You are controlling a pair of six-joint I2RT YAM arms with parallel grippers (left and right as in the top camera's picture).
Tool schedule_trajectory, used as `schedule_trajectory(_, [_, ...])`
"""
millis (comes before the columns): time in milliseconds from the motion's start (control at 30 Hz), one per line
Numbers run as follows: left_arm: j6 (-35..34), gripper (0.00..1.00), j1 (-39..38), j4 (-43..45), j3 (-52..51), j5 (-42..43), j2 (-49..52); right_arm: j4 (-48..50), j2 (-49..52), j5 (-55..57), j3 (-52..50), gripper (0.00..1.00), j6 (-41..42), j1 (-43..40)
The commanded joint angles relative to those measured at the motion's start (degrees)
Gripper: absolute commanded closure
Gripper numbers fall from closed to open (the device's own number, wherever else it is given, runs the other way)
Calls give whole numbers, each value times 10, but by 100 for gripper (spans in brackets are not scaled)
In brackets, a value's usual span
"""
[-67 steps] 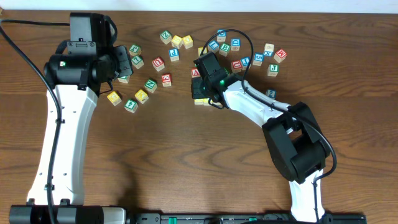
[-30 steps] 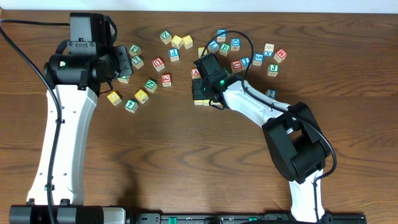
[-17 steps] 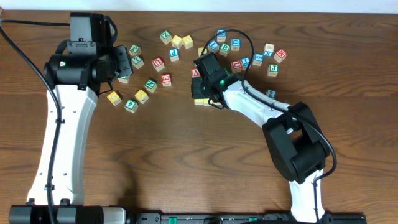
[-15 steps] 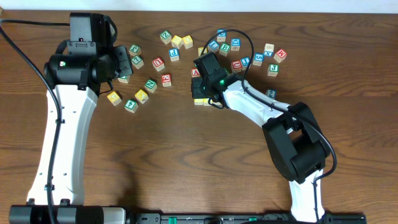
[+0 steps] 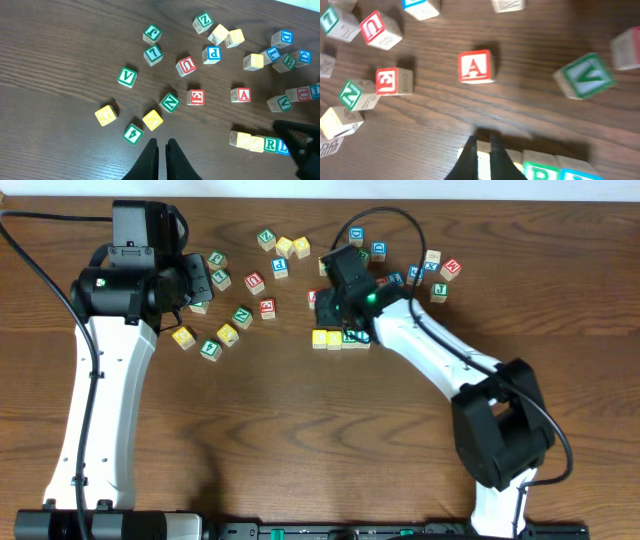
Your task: Spell out CORL
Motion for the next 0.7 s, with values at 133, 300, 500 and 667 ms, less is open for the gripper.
schedule_trajectory(133, [7,92,4,-1,-10,-7,5,-12,25,26,5,99,10,-12])
schedule_trajectory(300, [7,92,4,-1,-10,-7,5,-8,57,31,5,99,10,-9])
schedule_trajectory(500, [7,92,4,-2,-10,-7,5,-6,69,47,5,99,9,-9])
schedule_trajectory(667, [7,92,4,-1,-10,-7,5,-7,69,55,5,99,9,-9])
